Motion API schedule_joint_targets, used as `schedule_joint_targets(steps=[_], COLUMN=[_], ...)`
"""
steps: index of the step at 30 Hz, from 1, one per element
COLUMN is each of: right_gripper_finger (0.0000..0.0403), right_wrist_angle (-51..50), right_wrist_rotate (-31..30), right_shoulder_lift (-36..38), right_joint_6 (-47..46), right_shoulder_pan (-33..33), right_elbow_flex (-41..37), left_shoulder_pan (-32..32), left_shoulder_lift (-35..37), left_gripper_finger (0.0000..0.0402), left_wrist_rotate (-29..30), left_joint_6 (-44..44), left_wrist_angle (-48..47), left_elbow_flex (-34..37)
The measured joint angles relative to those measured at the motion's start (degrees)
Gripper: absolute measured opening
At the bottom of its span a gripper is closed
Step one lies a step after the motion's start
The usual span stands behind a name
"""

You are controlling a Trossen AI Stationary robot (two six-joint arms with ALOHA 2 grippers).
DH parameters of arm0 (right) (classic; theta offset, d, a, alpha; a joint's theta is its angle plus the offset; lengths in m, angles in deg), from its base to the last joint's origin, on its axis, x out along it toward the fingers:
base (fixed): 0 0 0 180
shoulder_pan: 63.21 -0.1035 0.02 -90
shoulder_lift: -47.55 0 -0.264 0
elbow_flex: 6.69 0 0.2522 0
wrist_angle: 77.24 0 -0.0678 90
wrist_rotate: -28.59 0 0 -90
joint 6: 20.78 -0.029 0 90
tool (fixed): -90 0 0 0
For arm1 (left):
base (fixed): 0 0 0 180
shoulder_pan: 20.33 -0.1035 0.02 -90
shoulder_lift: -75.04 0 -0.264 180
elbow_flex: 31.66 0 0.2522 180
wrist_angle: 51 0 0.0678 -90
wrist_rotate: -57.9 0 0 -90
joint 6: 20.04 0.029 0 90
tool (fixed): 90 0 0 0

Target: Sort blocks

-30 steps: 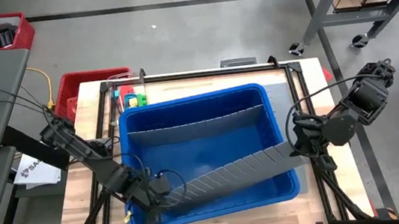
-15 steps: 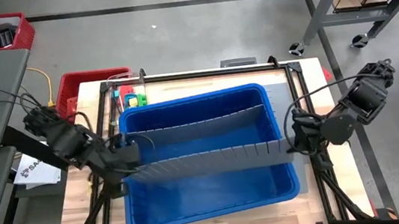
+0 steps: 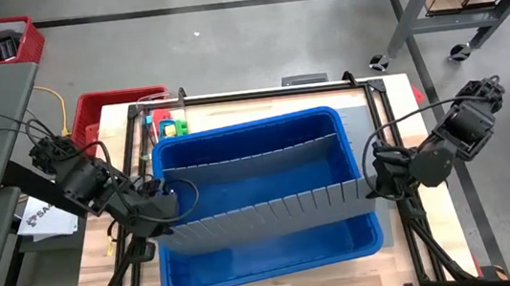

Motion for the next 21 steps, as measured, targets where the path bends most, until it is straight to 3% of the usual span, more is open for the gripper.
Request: schedule_joint_targets(steps=[21], right_gripper_finger=[0.0], right_wrist_angle=[1.18], right_wrist_rotate=[-0.91], right_shoulder_lift=[-0.88], right_joint_6=[-2.88], right_shoulder_pan=[-0.15], right_elbow_flex=[0.0], left_shoulder_pan=[2.9], left_shoulder_lift=[-0.3], left_gripper_finger=[0.0], left_wrist_rotate=[-2.5], left_joint_6=[-3.02], left_wrist_angle=[-1.18], left_elbow_flex=[0.04])
